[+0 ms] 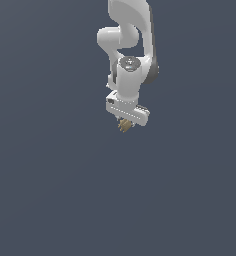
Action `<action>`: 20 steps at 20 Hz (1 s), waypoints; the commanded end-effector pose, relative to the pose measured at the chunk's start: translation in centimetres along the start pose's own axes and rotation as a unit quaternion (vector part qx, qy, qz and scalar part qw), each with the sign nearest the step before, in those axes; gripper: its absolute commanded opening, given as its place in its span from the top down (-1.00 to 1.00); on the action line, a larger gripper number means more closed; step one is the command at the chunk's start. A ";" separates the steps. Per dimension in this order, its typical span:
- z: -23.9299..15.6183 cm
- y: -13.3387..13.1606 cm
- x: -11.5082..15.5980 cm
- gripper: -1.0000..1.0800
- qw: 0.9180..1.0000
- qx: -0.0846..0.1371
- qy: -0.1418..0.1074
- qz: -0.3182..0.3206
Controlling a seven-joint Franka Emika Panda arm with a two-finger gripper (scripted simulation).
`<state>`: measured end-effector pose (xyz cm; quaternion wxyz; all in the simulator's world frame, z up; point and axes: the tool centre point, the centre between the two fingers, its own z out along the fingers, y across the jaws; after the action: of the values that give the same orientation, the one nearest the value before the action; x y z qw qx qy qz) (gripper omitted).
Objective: Pick up the object and move it to a goal position.
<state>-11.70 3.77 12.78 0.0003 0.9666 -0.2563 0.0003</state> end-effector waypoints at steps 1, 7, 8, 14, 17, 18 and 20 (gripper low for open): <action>-1.9 -1.8 -1.8 1.00 1.000 -0.001 0.001 0.000; -6.1 -5.8 -5.5 1.00 1.000 -0.001 0.001 0.000; -6.7 -6.4 -6.0 1.00 1.000 -0.001 0.001 0.000; -9.5 -9.3 -8.4 1.00 1.000 0.000 0.000 0.000; -10.2 -10.1 -9.0 1.00 1.000 0.000 0.000 0.000; -10.4 -10.3 -9.2 1.00 1.000 0.000 0.000 0.000; -10.6 -10.5 -9.3 1.00 1.000 0.000 0.000 0.000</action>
<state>-14.54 17.29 23.15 0.0001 0.9668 -0.2555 0.0006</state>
